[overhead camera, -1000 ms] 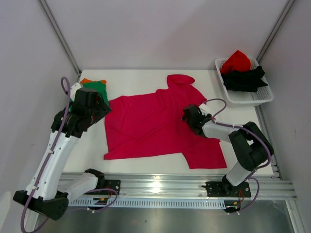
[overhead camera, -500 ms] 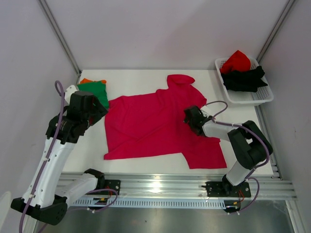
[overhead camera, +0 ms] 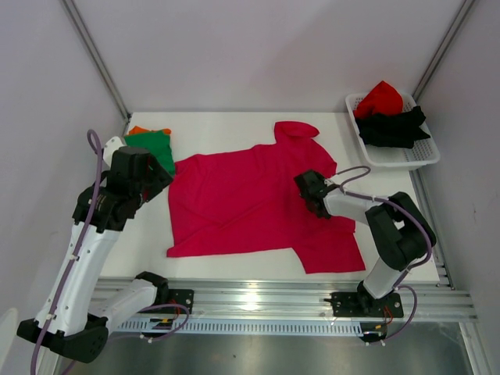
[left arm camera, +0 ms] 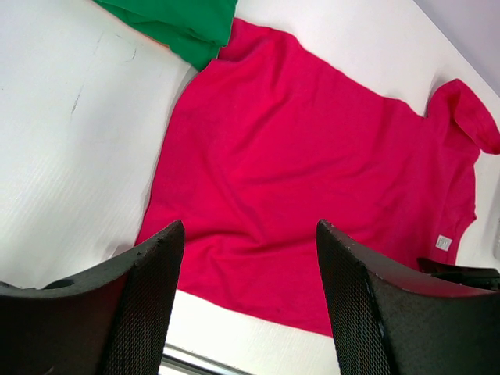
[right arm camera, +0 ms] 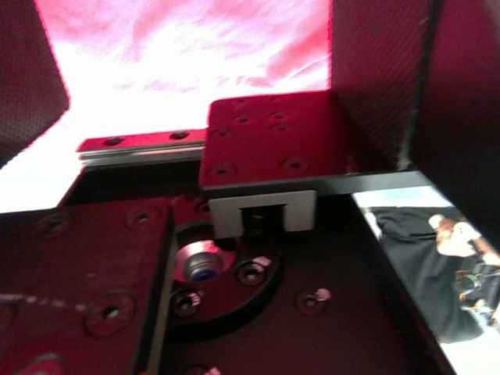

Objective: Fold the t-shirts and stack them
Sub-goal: Flatten out the tshirt

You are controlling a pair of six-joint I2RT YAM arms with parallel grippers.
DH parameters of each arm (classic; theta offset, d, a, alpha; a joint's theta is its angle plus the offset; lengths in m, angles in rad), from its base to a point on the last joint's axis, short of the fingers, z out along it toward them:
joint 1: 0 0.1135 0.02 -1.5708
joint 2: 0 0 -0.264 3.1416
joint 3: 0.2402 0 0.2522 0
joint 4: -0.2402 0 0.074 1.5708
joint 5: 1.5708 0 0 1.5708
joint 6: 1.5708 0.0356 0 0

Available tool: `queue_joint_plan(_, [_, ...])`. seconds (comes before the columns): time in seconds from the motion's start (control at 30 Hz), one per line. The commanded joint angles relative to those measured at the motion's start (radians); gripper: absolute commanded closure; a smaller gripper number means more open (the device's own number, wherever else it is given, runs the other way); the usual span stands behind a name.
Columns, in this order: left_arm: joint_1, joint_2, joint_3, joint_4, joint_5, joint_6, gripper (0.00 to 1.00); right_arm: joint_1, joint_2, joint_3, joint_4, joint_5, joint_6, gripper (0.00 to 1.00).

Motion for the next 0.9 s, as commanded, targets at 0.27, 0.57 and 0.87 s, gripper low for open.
queue_joint_plan(0.27, [0.018,-0.024,0.031,-0.008,-0.022,0.029,0.28,-0.002,-0.003,-0.028,-0.22,-0.089,0.118,0.18])
queue_joint_plan(0.57, [0.022,-0.035,0.037,-0.007,-0.021,0.035,0.28,0.0,-0.178,-0.163,-0.251,-0.109,0.179,0.19])
queue_joint_plan(0.87, [0.022,-0.035,0.024,0.004,0.004,0.028,0.28,0.032,-0.265,-0.188,-0.318,0.012,0.191,0.19])
